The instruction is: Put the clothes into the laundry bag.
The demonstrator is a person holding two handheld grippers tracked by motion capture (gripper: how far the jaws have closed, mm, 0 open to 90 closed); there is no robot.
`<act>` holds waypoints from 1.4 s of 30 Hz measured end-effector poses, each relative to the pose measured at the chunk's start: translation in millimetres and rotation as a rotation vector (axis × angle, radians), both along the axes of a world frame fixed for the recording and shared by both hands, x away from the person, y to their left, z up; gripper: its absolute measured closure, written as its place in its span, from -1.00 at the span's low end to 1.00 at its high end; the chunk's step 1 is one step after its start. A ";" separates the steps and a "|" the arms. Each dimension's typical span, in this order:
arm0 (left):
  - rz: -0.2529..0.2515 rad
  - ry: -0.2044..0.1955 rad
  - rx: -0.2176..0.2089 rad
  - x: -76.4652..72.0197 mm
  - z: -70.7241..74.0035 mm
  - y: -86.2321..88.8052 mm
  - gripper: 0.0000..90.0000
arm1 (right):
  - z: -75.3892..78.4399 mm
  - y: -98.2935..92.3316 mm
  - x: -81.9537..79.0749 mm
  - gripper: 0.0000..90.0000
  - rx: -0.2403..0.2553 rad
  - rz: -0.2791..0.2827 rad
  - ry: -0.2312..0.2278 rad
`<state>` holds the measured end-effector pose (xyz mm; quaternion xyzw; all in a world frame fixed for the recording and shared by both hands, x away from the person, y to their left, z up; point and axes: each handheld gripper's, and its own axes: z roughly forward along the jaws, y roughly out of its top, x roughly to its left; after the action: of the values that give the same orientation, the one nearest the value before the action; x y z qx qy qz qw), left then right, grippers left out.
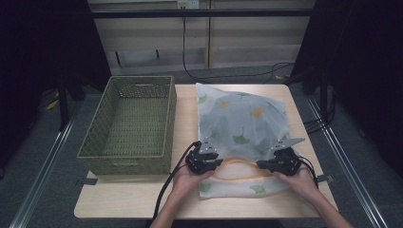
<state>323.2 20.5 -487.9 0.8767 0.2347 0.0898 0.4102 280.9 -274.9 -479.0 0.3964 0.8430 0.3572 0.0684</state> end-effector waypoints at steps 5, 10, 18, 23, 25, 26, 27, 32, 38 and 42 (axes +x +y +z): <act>0.032 0.035 0.060 7.1 -14.1 3.5 0.73 | 24.2 -18.2 -5.2 0.86 0.114 -0.058 -0.103; 0.039 0.032 0.083 1.1 -11.7 11.3 0.78 | 38.9 -45.5 -14.7 0.59 0.140 -0.173 -0.180; 0.041 0.042 0.089 -2.5 -10.7 24.8 0.78 | 13.2 -52.4 -9.5 0.49 -0.015 -0.224 -0.123; 0.056 0.034 0.072 -6.4 -12.2 28.9 0.75 | -4.5 -54.9 0.0 0.60 -0.056 -0.213 -0.059; 0.057 0.050 0.071 -6.4 -12.1 32.4 0.75 | -9.7 -54.6 -0.1 0.64 -0.074 -0.208 -0.042; 0.064 0.048 0.063 -7.3 -12.3 32.9 0.75 | -12.5 -54.0 -0.2 0.63 -0.094 -0.201 -0.027; 0.066 0.038 0.061 -8.6 -12.8 33.4 0.75 | -14.7 -55.0 -0.3 0.65 -0.089 -0.198 -0.039; 0.051 0.039 0.047 -12.6 -14.0 37.0 0.75 | -16.0 -61.7 1.4 0.86 -0.092 -0.229 -0.050; 0.041 0.037 0.056 -16.5 -13.2 37.1 0.67 | -16.2 -66.7 3.0 0.79 -0.098 -0.267 -0.060; 0.020 0.045 -0.013 -20.4 -11.8 42.3 0.47 | -7.6 -70.8 -0.7 0.69 -0.010 -0.265 -0.091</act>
<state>302.7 62.8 -499.7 0.8734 0.2533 0.0724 0.4096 280.2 -345.8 -486.5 0.4871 0.7811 0.3584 0.1552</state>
